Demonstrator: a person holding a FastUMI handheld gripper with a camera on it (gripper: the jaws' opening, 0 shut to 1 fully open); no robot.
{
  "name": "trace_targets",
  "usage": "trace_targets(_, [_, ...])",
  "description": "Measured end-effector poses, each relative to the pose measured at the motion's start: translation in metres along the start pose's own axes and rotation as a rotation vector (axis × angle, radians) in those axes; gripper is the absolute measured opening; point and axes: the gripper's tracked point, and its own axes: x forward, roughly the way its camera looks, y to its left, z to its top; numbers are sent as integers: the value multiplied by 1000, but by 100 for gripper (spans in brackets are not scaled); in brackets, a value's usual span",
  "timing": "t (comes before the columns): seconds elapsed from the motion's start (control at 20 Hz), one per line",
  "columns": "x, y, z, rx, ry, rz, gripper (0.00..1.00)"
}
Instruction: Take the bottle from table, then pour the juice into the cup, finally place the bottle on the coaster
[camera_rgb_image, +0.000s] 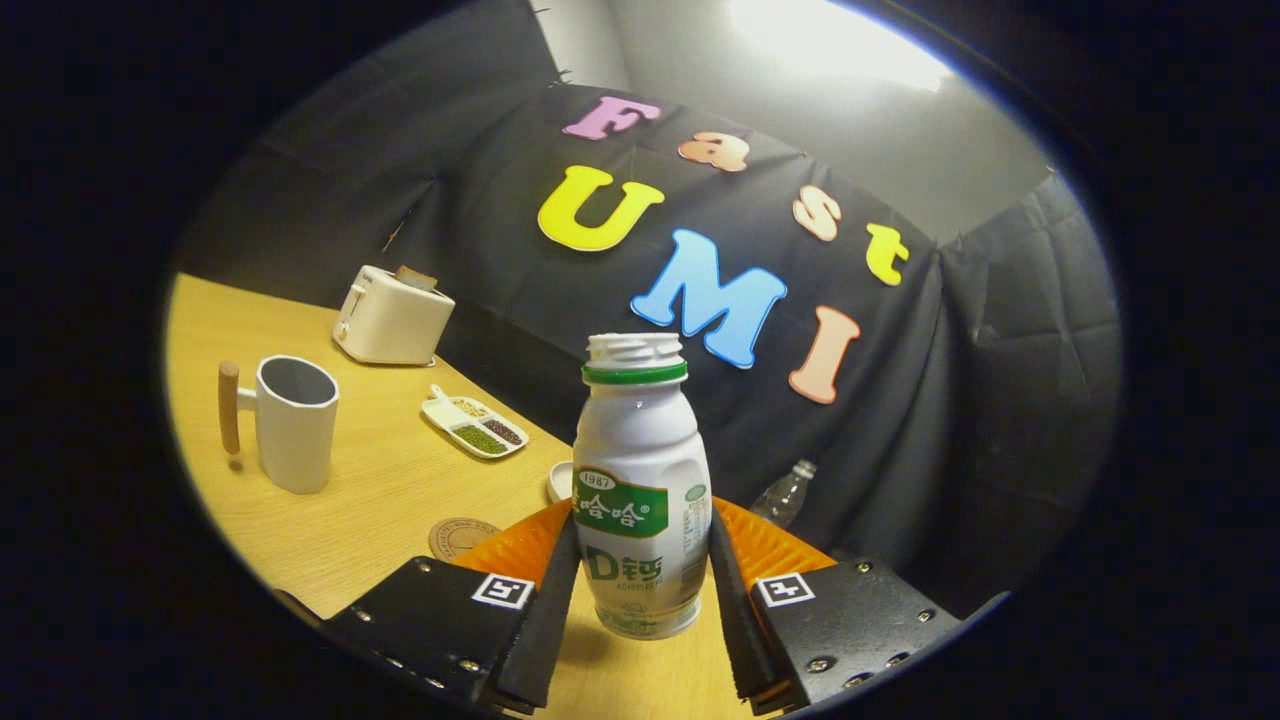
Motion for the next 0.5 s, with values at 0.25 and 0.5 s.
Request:
trace_targets(0.25, [11,6,36,-195,-69,-19,66])
trace_targets(0.5, [19,24,61,-382,-123,-20,66])
